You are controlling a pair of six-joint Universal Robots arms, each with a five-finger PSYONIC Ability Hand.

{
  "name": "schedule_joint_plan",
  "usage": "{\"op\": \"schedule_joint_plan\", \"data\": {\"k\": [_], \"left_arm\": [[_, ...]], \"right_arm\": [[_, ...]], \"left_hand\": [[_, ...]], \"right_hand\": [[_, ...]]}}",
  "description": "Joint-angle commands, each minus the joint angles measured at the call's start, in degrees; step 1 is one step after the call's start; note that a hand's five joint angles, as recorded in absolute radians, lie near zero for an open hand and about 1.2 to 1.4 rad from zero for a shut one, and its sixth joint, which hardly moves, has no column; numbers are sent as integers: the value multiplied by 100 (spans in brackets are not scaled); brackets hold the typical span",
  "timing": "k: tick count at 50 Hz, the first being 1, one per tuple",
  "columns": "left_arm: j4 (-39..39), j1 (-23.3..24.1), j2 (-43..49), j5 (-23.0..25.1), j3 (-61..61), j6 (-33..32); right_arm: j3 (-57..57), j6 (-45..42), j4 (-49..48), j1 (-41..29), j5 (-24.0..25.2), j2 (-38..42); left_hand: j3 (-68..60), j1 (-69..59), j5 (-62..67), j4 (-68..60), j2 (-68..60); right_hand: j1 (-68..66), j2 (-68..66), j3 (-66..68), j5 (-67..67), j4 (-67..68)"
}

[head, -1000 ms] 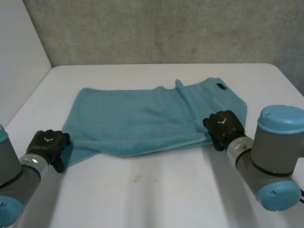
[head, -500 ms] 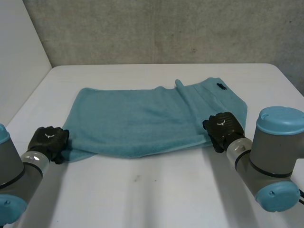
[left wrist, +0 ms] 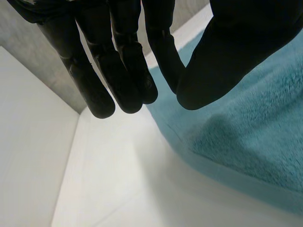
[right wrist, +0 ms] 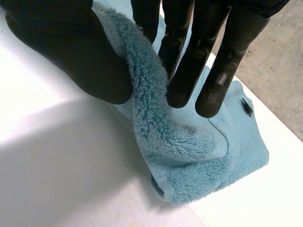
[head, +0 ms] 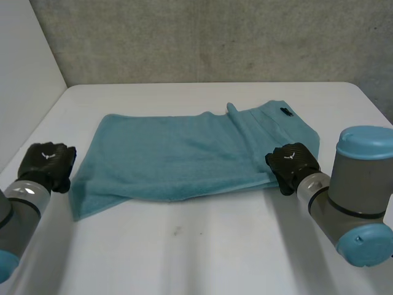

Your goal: Fold the laundry

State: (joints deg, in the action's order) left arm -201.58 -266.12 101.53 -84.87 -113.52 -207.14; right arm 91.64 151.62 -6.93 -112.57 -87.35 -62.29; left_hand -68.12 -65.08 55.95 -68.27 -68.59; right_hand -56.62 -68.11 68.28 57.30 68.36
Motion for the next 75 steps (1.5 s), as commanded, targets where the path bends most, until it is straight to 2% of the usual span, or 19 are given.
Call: {"op": "schedule_joint_plan", "data": {"k": [1, 3, 4, 6, 12, 20, 29, 47, 61, 73, 75], "left_arm": [[461, -54, -37, 857, -240, 16], [663, -63, -2, 1060, -258, 16], [846, -63, 41, 1200, -258, 7], [997, -71, 77, 1280, -258, 7], [963, -141, 322, 1254, -241, 7], [515, -326, 683, 1157, -197, -19], [365, -353, 736, 982, -144, -28], [136, -405, 1026, 981, -21, -46], [-74, -397, 1096, 981, 23, -46], [-83, -397, 1140, 990, 41, -46], [-83, -397, 1140, 990, 41, -46]], "right_arm": [[-33, 8, 148, -20, -10, 15], [-6, -1, 148, -11, -19, 32], [-6, -1, 148, -11, -19, 41], [3, 8, 148, 15, -10, 50], [3, 8, 140, -55, -10, 68], [46, -1, 131, -29, -1, 68], [55, -1, 131, -37, 7, 76], [73, -36, 122, -73, 8, 191], [82, -63, 131, -81, 7, 199], [108, -71, 131, -81, 7, 199], [108, -71, 122, -81, 7, 199]], "left_hand": [[-754, -1058, 971, -739, -707], [-118, -422, 334, -103, -71], [1202, 898, -985, 1217, 1249], [2220, 1916, -2004, 2235, 2267], [2627, 2323, -2411, 2642, 2675], [2527, 2224, -2311, 2543, 2575], [2409, 2105, -2193, 2424, 2456], [2376, 2072, -2159, 2391, 2423], [1334, 1030, -1118, 1349, 1381], [1164, 860, -948, 1180, 1212], [713, 409, -496, 728, 760]], "right_hand": [[-2338, -1189, 1172, 1270, 1164], [-2338, -1189, 1172, 1270, 1164], [-2338, -1189, 1172, 1270, 1164], [-2338, -1189, 1172, 1270, 1164], [-2338, -1189, 1172, 1270, 1164], [-2338, -1189, 1172, 1270, 1164], [-2338, -1189, 1172, 1270, 1164], [-2338, -1189, 1172, 1270, 1164], [-2338, -1189, 1172, 1270, 1164], [-2338, -1189, 1172, 1270, 1164], [-2338, -1189, 1172, 1270, 1164]]}}
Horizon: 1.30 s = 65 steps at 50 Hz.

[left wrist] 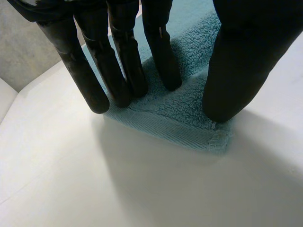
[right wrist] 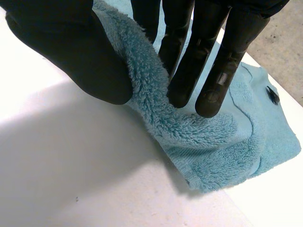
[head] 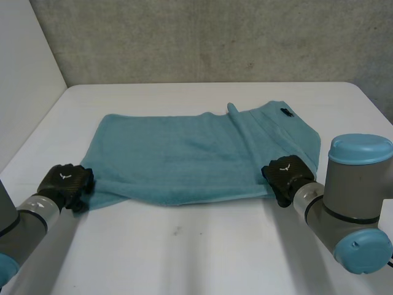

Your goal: Fold the laundry

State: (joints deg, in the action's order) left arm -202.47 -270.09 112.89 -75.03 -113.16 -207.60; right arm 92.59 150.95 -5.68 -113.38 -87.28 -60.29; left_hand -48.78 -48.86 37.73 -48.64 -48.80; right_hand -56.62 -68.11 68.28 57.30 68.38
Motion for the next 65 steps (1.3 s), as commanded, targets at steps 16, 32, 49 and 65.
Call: {"op": "schedule_joint_plan", "data": {"k": [16, 32, 49, 65], "left_arm": [[41, 44, -153, 32, -49, 9], [137, -325, -1859, 67, -128, 334], [129, -1221, -1745, 349, 127, 422], [120, -1230, -1604, 349, 83, 422]], "right_arm": [[-74, 49, 58, 70, 35, -26], [-882, 495, 1490, 781, 70, -360], [-180, 840, 1455, 1758, 1143, -1029], [778, 875, 23, 1697, 1160, -950]], "left_hand": [[-3122, -3114, 3227, -3136, -3120], [-3122, -3114, 3227, -3136, -3120], [-3122, -3114, 3227, -3136, -3120], [-3122, -3114, 3227, -3136, -3120]], "right_hand": [[-2338, -1189, 1172, 1270, 1162], [3675, 4824, -4841, -4743, -4851], [1863, 3012, -3029, -2931, -3039], [1390, 2539, -2556, -2458, -2566]]}}
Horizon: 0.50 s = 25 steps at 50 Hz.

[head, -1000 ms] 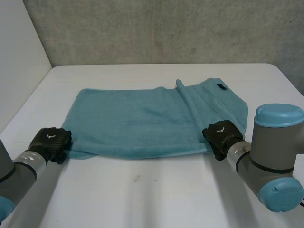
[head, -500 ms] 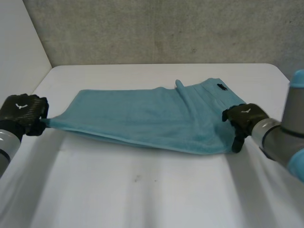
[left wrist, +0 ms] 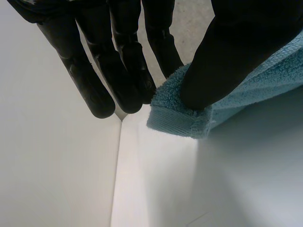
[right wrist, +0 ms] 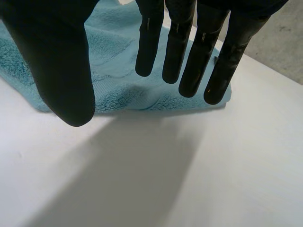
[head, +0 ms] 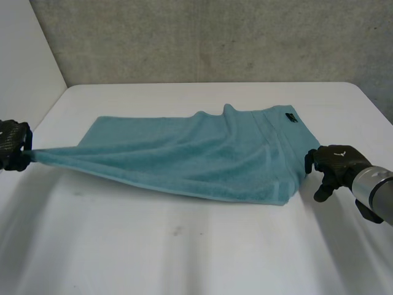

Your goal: Fold the laundry

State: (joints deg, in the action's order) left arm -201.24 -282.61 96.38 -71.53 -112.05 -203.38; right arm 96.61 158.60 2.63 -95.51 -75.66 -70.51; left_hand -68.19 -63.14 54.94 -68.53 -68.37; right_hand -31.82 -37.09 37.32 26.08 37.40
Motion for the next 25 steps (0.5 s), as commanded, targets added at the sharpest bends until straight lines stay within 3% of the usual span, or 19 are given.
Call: {"op": "schedule_joint_plan", "data": {"k": [1, 8, 25], "left_arm": [[6, 31, 56, -1, -28, 0], [-3, 57, 144, -1, -54, 0], [-11, 92, 223, 8, -63, 0]], "right_arm": [[376, 110, -808, -91, -1, 72], [368, 224, -1044, -617, -45, 432], [69, 154, -1177, -829, -80, 1003]], "left_hand": [[-1181, -1686, 1506, -1147, -1163], [-1181, -1686, 1506, -1147, -1163], [-1181, -1686, 1506, -1147, -1163]], "right_hand": [[-1090, -562, 540, 664, 532], [-1022, -495, 472, 596, 465], [-1258, -731, 708, 832, 700]]}}
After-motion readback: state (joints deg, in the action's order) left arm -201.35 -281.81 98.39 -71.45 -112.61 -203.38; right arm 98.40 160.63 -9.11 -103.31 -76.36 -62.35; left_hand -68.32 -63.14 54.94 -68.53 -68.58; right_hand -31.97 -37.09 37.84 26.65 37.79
